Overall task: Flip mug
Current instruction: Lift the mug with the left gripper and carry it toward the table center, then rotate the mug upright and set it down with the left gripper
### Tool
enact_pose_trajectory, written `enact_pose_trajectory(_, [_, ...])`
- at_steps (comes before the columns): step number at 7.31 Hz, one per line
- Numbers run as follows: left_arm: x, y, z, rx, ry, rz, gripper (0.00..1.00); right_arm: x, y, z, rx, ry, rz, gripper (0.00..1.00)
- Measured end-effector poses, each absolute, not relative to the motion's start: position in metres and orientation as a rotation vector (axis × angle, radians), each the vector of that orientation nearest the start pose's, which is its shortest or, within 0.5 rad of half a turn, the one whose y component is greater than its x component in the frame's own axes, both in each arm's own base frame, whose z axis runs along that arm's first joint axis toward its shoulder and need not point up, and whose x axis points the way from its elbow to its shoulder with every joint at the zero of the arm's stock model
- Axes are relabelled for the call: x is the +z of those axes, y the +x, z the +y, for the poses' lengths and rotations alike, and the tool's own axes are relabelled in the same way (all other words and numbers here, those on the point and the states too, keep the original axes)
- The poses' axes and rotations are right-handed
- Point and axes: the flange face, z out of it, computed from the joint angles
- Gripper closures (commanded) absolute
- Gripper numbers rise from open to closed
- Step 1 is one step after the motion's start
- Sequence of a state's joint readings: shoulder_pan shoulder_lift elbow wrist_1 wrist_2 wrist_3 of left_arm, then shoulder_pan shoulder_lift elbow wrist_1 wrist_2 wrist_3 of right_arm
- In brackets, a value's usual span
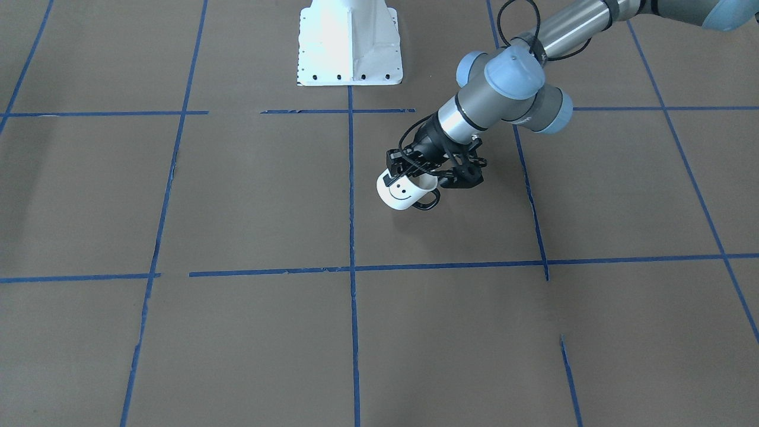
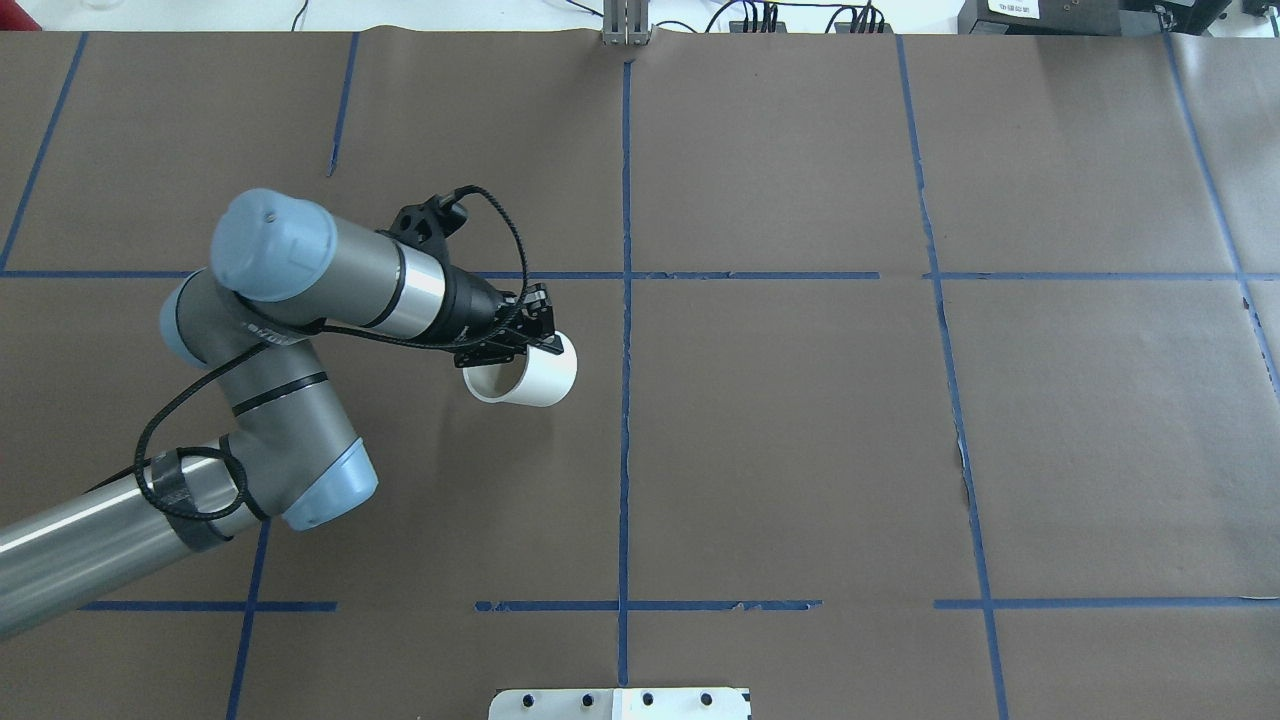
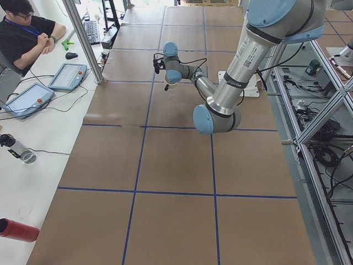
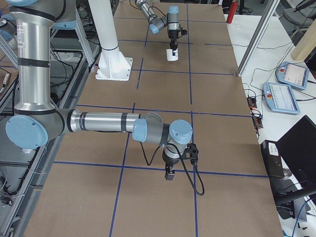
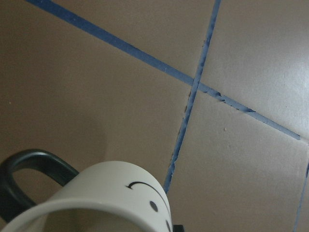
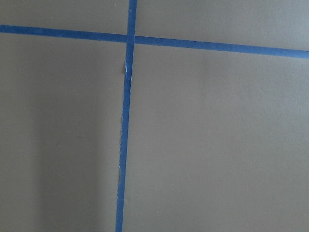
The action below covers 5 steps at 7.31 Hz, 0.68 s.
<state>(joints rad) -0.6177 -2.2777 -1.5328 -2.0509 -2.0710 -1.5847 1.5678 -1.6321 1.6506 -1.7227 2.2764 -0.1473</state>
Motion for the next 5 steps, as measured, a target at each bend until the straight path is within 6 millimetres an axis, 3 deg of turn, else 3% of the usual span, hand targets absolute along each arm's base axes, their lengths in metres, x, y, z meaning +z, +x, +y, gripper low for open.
enact_pose_trajectory(2, [0.149,0.565,-0.483,-0.240,-0.127,1.055,1.00,0.668,0.068,-0.455,-0.096,-0.076,-0.712,0.00])
enact_pose_trajectory(3, [0.143,0.587,-0.480,-0.232,-0.153,1.006,1.00,0.668,0.067,-0.455,-0.097,-0.076,-0.712,0.00])
enact_pose_trajectory(5, [0.145,0.612,-0.467,-0.211,-0.184,0.965,1.00,0.668,0.067,-0.455,-0.097,-0.076,-0.712,0.00])
